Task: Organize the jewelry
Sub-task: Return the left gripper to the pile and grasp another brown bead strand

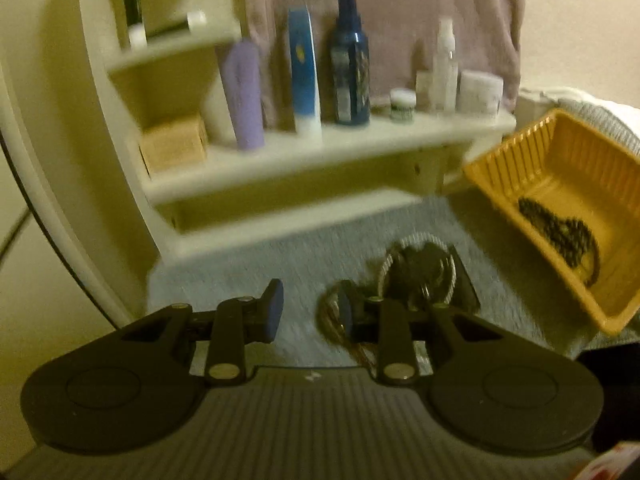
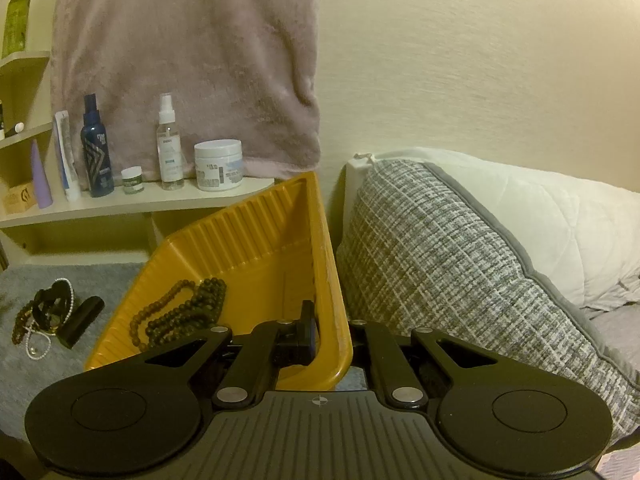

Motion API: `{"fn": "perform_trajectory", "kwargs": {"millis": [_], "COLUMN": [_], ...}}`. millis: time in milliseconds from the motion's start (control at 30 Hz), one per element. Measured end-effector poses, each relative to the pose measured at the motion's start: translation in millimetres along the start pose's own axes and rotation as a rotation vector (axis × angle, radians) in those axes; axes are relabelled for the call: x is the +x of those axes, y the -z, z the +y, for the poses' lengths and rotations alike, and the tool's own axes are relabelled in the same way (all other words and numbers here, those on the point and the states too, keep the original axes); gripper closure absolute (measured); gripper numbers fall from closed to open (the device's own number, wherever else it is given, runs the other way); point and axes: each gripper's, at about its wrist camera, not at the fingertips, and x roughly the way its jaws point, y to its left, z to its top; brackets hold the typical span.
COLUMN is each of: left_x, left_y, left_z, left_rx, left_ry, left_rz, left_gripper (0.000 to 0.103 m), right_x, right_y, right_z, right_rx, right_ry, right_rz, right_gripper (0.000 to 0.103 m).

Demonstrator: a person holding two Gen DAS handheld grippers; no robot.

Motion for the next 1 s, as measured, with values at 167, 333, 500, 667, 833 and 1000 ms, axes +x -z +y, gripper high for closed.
{"fn": "perform_trajectory", "kwargs": {"millis": [167,333,500,667,833,1000], "left_x": [15.8,32.2,37.9,40.6,44.6,38.4], "left_y": [23.9,37.2,42.8,42.7,38.7,34.9], "left_z": [-11.0,-18.9,-21.8,-26.6,-32.2,-29.3], "left_rx": [-0.076,-0.102,-0.108,-0.079,-0.039,-0.012], "left_ry": [0.022,0.028,0.013,0.006,0.001,-0.009], "left_rz": [0.006,0.032,0.055,0.074,0.1,0.093], "left_gripper": [0.077,0.083,0.089,0.089,0.099,0.099], "right_x": [1.3,2.0,2.6,3.4,3.9,3.1], "right_y": [0.2,0.1,0.1,0.7,1.5,1.8], "right_z": [-0.1,-0.3,-0.9,-0.6,-1.1,-1.1], "right_rx": [-0.002,-0.005,-0.005,-0.012,-0.012,-0.012], "right_ry": [0.006,0.007,0.008,0.007,0.007,0.005], "right_rz": [0.006,0.009,0.01,0.012,0.013,0.015], "right_gripper": [0.098,0.098,0.098,0.098,0.098,0.098]}}
